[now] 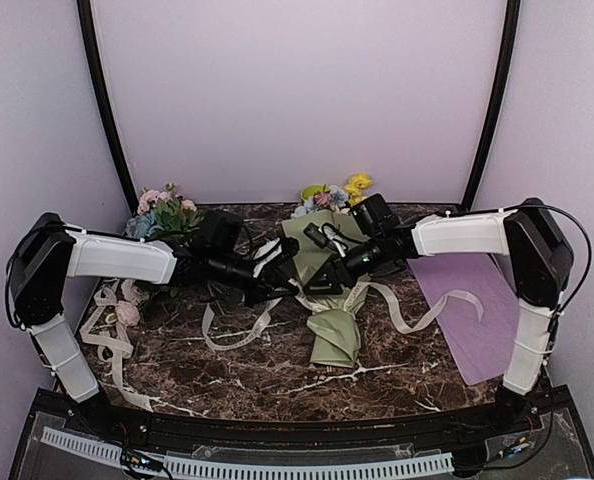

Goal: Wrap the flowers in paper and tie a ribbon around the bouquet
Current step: Cross the half-tied ribbon over the folded bouquet.

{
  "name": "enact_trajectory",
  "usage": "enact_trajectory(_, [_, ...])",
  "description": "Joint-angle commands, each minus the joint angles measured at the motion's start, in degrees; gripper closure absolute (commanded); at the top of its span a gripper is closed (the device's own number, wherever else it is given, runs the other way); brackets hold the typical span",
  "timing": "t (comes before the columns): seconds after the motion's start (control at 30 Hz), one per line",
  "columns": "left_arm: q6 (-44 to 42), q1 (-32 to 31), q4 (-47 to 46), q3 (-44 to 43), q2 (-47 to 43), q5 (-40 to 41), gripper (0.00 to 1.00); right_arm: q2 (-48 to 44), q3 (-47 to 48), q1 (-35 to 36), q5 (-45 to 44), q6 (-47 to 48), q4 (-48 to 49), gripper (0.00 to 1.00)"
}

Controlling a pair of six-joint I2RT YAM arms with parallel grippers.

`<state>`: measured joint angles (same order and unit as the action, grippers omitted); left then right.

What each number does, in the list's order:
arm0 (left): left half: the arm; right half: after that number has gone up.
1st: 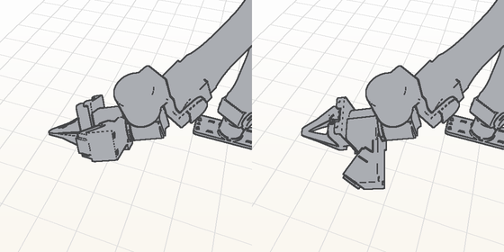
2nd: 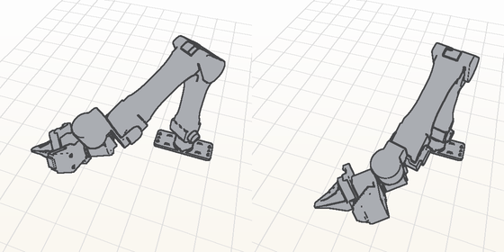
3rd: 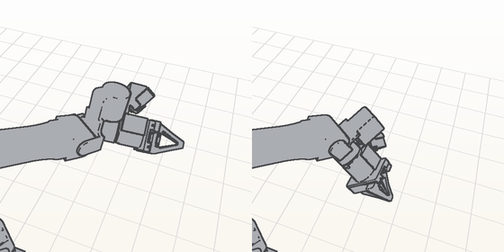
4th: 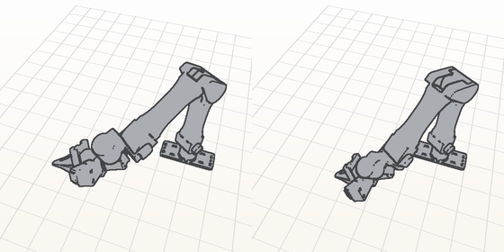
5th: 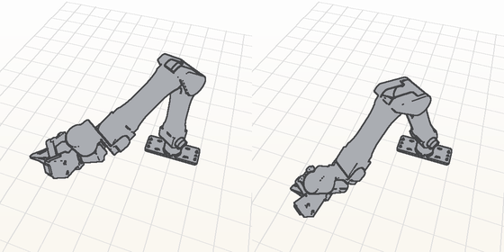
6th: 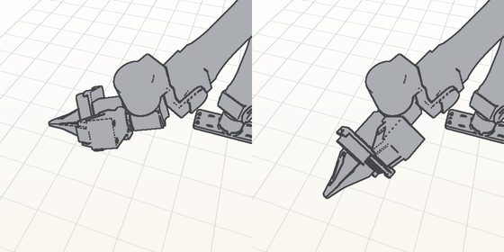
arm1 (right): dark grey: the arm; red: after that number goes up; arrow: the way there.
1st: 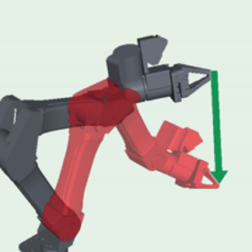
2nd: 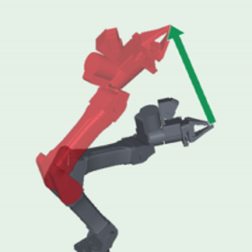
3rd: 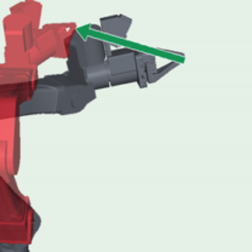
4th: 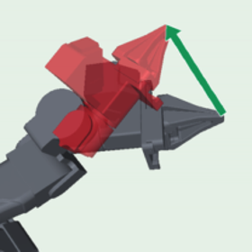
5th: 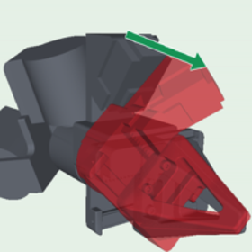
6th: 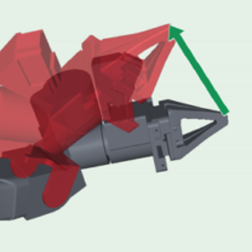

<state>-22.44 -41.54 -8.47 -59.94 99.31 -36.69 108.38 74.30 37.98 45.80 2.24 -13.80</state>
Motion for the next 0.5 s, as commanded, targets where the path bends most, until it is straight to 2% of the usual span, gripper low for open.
enact_trajectory(0.0, [0.1, 1.1, 0.3, 0.3, -1.8, -9.0, 0.98, 1.3, 1.4, 1.0, 0.7, 3.3, 0.2, 0.38])
enact_trajectory(0.17, [-0.6, 1.1, 3.6, -1.2, -0.7, -10.8, 1.0, 3.2, 2.1, 2.1, 1.2, 4.8, 1.1, 0.45])
enact_trajectory(0.3, [-0.5, 1.1, 3.9, -1.2, -0.8, -11.3, 1.0, 5.0, 3.9, 2.6, 3.3, 4.5, 1.0, 0.62])
enact_trajectory(0.4, [-0.4, 1.1, 3.5, -1.2, -0.8, -11.3, 1.0, 5.3, 4.1, 3.3, 4.3, 4.6, 1.6, 0.66])
enact_trajectory(0.43, [-0.3, 1.1, 3.3, -1.1, -0.8, -11.3, 1.0, 5.4, 4.3, 3.5, 4.5, 4.7, 1.5, 0.7])
enact_trajectory(0.47, [-0.3, 1.2, 3.3, -1.1, -0.8, -11.1, 1.0, 5.4, 4.5, 3.7, 4.8, 5.0, 1.1, 0.79])
